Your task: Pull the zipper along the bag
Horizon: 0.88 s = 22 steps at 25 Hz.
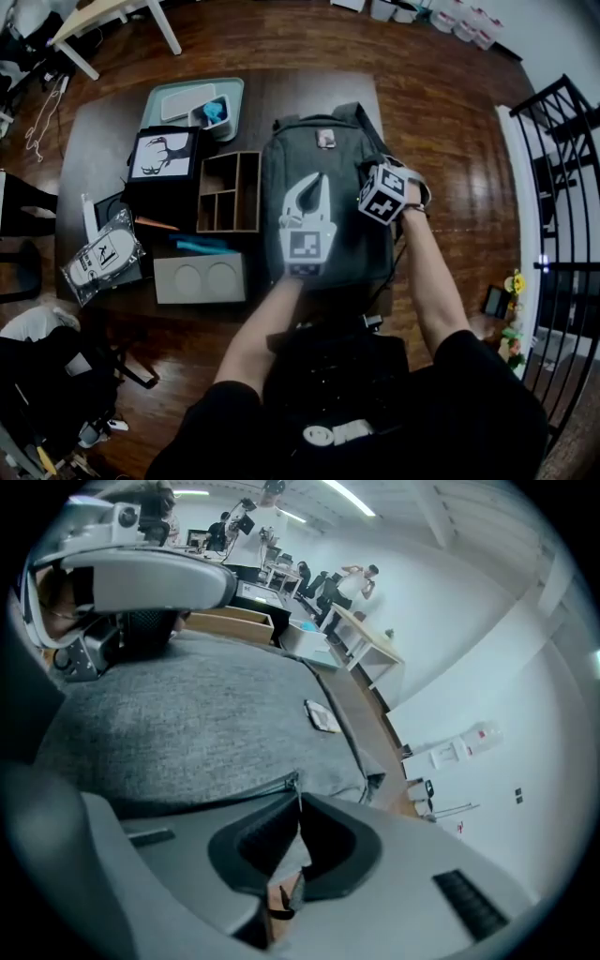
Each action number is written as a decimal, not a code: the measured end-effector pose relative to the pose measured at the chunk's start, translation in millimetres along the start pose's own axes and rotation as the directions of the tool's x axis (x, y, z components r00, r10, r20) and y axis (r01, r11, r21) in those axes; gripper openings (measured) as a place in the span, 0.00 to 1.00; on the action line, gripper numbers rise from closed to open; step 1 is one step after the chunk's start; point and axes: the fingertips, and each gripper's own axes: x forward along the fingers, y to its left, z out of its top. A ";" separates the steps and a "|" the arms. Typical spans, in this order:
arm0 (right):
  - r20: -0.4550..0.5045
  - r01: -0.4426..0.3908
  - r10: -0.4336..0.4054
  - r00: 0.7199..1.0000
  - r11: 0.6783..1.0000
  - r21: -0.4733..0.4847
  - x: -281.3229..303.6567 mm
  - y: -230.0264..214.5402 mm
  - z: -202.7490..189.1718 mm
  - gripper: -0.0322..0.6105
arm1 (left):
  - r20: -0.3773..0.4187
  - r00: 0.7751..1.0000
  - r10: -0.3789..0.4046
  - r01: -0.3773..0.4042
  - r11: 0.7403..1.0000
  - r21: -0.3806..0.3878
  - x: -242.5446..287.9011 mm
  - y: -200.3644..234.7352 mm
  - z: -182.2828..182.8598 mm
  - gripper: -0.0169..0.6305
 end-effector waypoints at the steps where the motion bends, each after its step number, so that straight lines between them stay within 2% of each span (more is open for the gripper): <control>1: -0.004 -0.004 0.004 1.000 1.000 -0.005 2.0 -0.3 0.1 0.08 | 0.000 1.000 0.001 -0.001 1.000 0.000 0.3 0.1 0.2 0.03; 7: 0.002 -0.006 0.006 1.000 1.000 -0.001 3.7 -0.1 -0.4 0.08 | -0.014 1.000 0.000 0.000 1.000 -0.003 1.0 2.3 -2.3 0.03; 11: 0.034 -0.007 0.006 0.999 0.999 0.046 1.0 -1.8 0.2 0.10 | -0.013 1.000 -0.001 0.001 1.000 -0.003 1.6 2.6 -2.6 0.03; 18: 0.023 0.066 -0.068 0.997 0.994 0.084 -4.8 -0.9 -16.1 0.14 | -0.015 1.000 0.002 -0.003 1.000 -0.008 1.0 3.1 -2.9 0.03; 22: 0.064 0.087 -0.096 0.993 0.987 0.137 -25.1 0.9 -14.1 0.16 | -0.022 1.000 0.001 -0.001 1.000 -0.010 1.7 3.2 -2.8 0.03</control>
